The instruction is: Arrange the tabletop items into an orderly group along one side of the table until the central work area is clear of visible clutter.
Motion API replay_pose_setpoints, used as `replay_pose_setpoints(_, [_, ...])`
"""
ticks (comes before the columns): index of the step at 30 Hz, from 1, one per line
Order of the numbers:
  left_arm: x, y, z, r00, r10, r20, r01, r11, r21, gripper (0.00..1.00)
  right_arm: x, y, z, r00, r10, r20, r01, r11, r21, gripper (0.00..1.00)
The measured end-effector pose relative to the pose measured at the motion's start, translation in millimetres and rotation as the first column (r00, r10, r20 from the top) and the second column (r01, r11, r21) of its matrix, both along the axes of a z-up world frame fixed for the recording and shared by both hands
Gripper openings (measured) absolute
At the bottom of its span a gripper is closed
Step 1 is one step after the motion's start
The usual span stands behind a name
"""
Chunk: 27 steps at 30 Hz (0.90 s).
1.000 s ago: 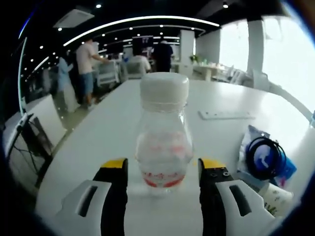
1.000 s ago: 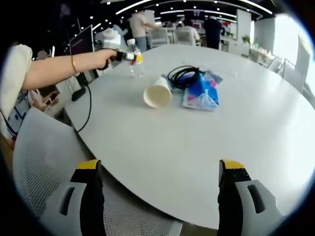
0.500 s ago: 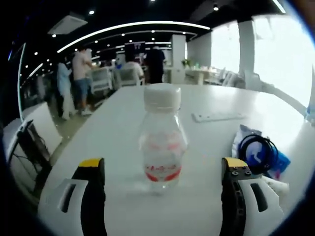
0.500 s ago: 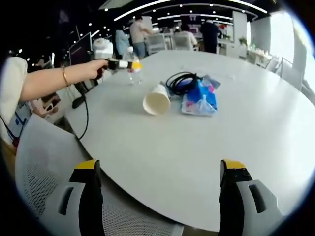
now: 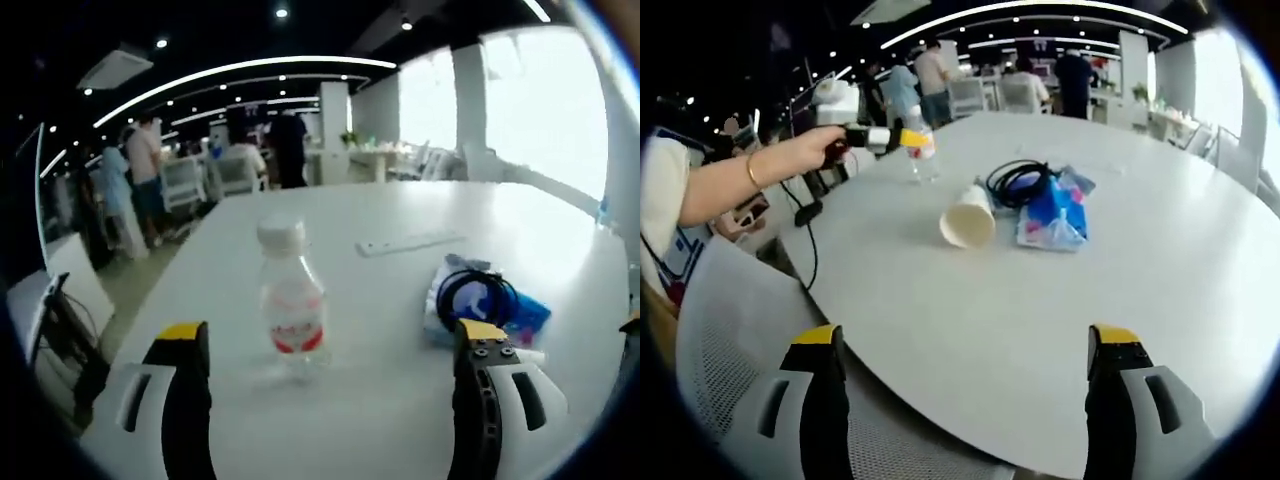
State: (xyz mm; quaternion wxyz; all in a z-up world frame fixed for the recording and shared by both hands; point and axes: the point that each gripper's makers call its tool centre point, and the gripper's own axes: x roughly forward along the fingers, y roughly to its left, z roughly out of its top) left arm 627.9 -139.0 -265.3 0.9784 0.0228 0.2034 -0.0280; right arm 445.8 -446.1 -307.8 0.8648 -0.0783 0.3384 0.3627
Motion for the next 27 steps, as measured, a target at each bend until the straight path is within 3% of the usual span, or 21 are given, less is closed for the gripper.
replay_pose_setpoints(6, [-17.9, -13.4, -0.1, 0.998, -0.059, -0.032, 0.060, 0.998, 0.015, 0.99, 4.7, 4.3, 6.8, 1.000, 0.010, 0.020, -0.011, 1.000, 0.018, 0.99])
replay_pose_setpoints(14, [-42.1, -37.5, 6.6, 0.989, -0.143, -0.031, 0.143, 0.990, 0.000, 0.99, 6.9, 8.0, 8.2, 0.999, 0.033, 0.033, -0.033, 0.999, 0.016, 0.99])
replay_pose_setpoints(23, [-63.9, -63.6, 18.2, 0.975, -0.221, 0.009, 0.221, 0.975, 0.014, 0.99, 12.8, 7.1, 16.2, 0.996, 0.034, 0.077, -0.037, 0.999, 0.030, 0.99])
replay_pose_setpoints(27, [-72.4, -67.4, 13.9, 0.968, -0.251, -0.017, 0.251, 0.968, 0.023, 0.99, 12.9, 5.8, 18.5, 0.997, 0.032, 0.074, -0.035, 0.999, 0.037, 0.99])
